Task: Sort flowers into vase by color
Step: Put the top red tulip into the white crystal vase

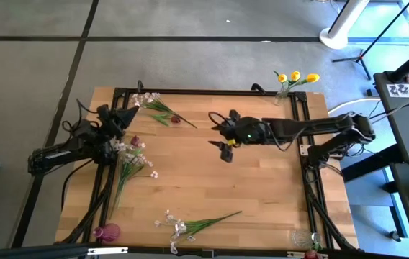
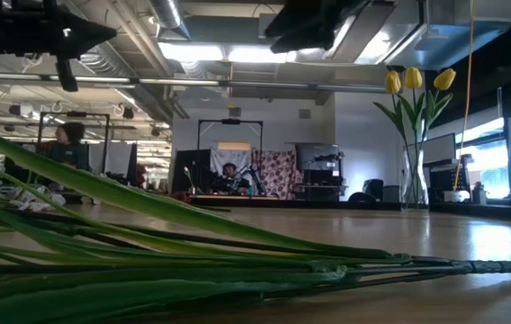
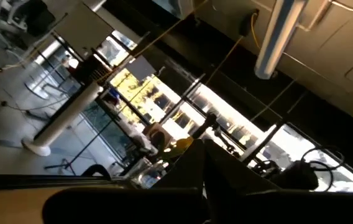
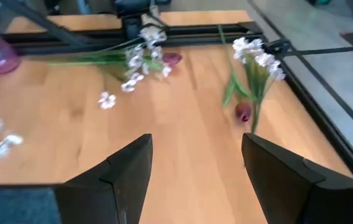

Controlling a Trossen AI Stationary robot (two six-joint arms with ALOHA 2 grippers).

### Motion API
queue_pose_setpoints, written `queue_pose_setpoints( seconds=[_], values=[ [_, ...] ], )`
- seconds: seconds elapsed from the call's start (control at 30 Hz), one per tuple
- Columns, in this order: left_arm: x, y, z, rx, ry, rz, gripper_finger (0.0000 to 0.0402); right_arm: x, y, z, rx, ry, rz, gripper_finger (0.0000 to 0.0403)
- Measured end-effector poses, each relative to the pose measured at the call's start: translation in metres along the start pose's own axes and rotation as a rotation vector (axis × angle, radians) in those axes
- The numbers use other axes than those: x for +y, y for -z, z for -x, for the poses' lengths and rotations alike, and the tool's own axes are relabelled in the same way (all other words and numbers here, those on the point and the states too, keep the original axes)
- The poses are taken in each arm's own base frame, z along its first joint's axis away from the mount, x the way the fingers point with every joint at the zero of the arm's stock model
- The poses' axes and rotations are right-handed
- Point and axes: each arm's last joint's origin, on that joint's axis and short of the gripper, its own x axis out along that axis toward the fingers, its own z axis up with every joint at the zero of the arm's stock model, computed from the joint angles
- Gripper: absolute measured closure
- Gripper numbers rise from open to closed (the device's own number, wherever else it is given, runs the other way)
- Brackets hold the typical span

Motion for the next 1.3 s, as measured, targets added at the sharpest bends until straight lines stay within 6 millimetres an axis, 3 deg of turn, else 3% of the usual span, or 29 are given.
queue_pose_setpoints(
  seconds=[0.1,0.3,0.47,0.67,0.8,0.93,1.13,1.3],
  values=[
    [0.001,0.008,-0.008,0.055,-0.029,-0.001,0.0401,-0.011,-0.002,-0.011,-0.034,0.038,-0.027,0.0155],
    [0.008,0.038,-0.039,0.398,-0.239,-0.045,0.0401,-0.031,-0.009,-0.016,-0.103,0.08,-0.074,0.0155],
    [0.011,0.047,-0.076,0.782,-0.475,-0.314,0.0401,-0.033,-0.011,-0.012,-0.113,0.047,-0.08,0.0155],
    [0.026,0.04,-0.119,1.166,-0.747,-0.651,0.0401,-0.029,-0.011,-0.011,-0.109,-0.095,-0.074,0.0155],
    [0.052,0.034,-0.14,1.439,-0.835,-0.696,0.0383,-0.022,-0.011,-0.01,-0.101,-0.159,-0.065,0.0155],
    [0.087,0.03,-0.148,1.631,-0.937,-0.654,0.0333,-0.013,-0.009,-0.009,-0.085,-0.184,-0.048,0.0155],
    [0.128,0.027,-0.154,1.738,-1.016,-0.627,0.0261,-0.006,-0.006,-0.008,-0.054,-0.198,-0.037,0.0155],
    [0.143,0.038,-0.16,1.786,-0.957,-0.661,0.025,-0.008,-0.005,-0.008,-0.051,-0.192,-0.044,0.0155]
  ],
)
